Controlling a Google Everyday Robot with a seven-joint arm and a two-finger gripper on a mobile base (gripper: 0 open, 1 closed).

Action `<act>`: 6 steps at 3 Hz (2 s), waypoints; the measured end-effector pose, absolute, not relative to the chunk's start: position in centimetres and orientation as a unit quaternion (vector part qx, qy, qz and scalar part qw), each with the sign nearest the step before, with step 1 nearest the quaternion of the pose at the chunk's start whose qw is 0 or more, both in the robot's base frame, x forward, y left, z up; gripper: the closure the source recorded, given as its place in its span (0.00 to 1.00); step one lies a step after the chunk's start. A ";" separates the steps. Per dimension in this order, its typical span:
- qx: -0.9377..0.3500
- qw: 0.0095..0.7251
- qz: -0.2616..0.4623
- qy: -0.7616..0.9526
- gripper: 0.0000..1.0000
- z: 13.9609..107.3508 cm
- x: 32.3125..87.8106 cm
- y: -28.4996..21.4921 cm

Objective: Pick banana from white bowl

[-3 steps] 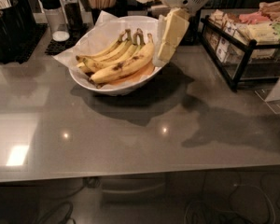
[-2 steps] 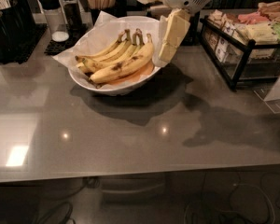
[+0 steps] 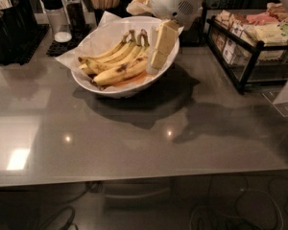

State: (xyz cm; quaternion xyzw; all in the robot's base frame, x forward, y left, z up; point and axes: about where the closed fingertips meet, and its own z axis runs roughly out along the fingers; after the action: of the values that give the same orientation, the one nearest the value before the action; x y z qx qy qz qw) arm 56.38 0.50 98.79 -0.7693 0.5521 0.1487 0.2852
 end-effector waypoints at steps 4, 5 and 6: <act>-0.776 0.281 0.172 0.538 0.04 96.6 57.8 2.5; -0.773 0.282 0.174 0.541 0.00 95.8 57.8 2.9; -0.769 0.281 0.177 0.546 0.07 94.8 57.7 3.0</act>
Offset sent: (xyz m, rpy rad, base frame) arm 0.0119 0.0166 -0.0171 0.0167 0.0239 0.0394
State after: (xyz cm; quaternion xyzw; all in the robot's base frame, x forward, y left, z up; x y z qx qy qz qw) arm 57.71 3.03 94.77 -0.7694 0.5455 0.1774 0.2809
